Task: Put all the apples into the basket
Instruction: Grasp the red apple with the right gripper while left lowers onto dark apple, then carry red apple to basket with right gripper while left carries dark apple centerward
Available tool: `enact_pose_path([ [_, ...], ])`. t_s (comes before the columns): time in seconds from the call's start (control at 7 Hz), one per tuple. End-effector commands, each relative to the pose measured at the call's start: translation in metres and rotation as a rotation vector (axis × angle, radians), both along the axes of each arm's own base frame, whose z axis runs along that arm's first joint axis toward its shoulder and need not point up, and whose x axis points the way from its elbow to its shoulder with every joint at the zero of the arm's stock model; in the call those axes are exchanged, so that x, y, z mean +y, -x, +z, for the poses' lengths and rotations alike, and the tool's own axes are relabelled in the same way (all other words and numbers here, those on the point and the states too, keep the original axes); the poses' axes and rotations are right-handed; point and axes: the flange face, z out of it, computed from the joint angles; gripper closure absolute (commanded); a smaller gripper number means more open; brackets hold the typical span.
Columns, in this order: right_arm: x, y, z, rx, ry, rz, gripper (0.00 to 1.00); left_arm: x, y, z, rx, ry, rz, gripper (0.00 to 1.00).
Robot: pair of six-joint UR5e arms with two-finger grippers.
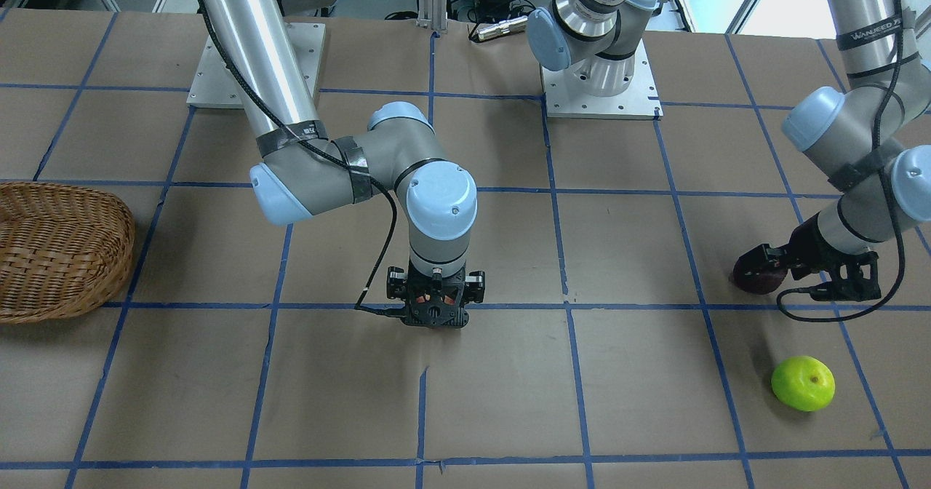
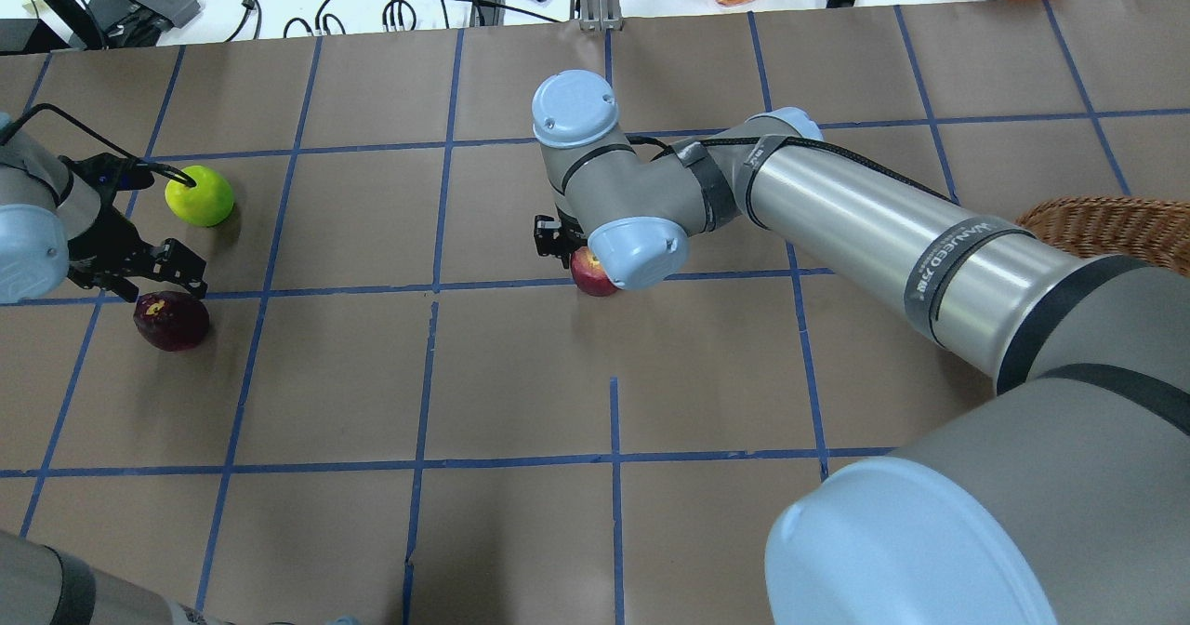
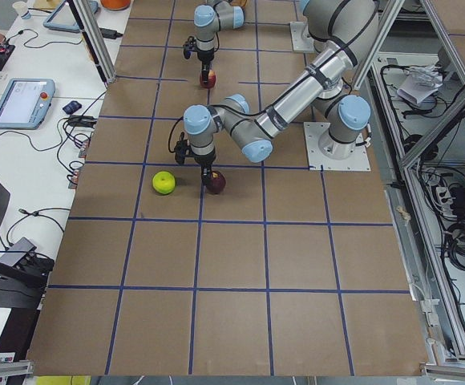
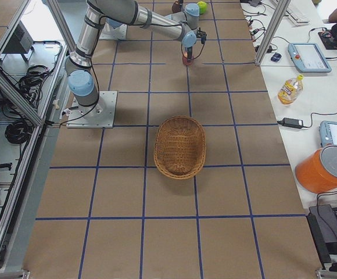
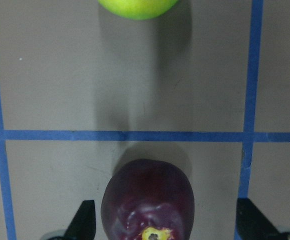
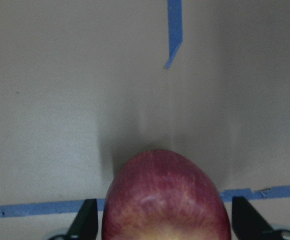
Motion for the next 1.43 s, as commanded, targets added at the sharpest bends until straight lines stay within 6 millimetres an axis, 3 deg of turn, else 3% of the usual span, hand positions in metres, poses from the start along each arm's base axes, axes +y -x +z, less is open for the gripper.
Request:
enact_pose_path([
  [0.0,0.0,0.0,0.001,-0.001,0.002,0.005,0.48,0.01,-0.015,-0.022,0.02,-0.031,0.032,0.0],
  [0.14,-0.006,0.001,0.018,-0.017,0.024,0.005,0.54,0.016,-0.028,-0.029,0.03,-0.041,0.054,0.0],
  [0.29,-0.012,0.022,0.054,-0.03,0.07,-0.024,0.54,0.02,-0.027,-0.036,0.038,-0.052,0.06,0.0],
  [0.43,-0.022,0.07,0.094,-0.004,0.08,-0.077,0.54,0.021,-0.026,-0.038,0.044,-0.054,0.059,0.05],
  [0.57,-0.037,0.129,0.121,0.011,0.069,-0.04,0.54,0.021,-0.026,-0.037,0.042,-0.051,0.056,0.4],
  [0.71,-0.048,0.183,0.132,0.031,0.04,0.001,0.54,0.02,-0.026,-0.03,0.038,-0.039,0.055,0.68],
  [0.86,-0.053,0.235,0.145,0.042,0.011,-0.009,0.53,0.013,-0.019,-0.004,0.008,-0.017,0.045,0.9],
  [1.0,-0.056,0.297,0.155,0.041,-0.015,-0.013,0.54,0.007,-0.006,0.026,0.02,-0.011,0.05,0.96],
  [1.14,-0.056,0.376,0.153,0.038,-0.042,0.039,0.55,-0.007,0.043,0.057,0.074,0.0,0.015,0.96],
  [1.29,-0.045,0.464,0.138,0.016,-0.067,0.125,0.55,-0.023,0.118,0.073,0.09,0.023,0.046,0.96],
])
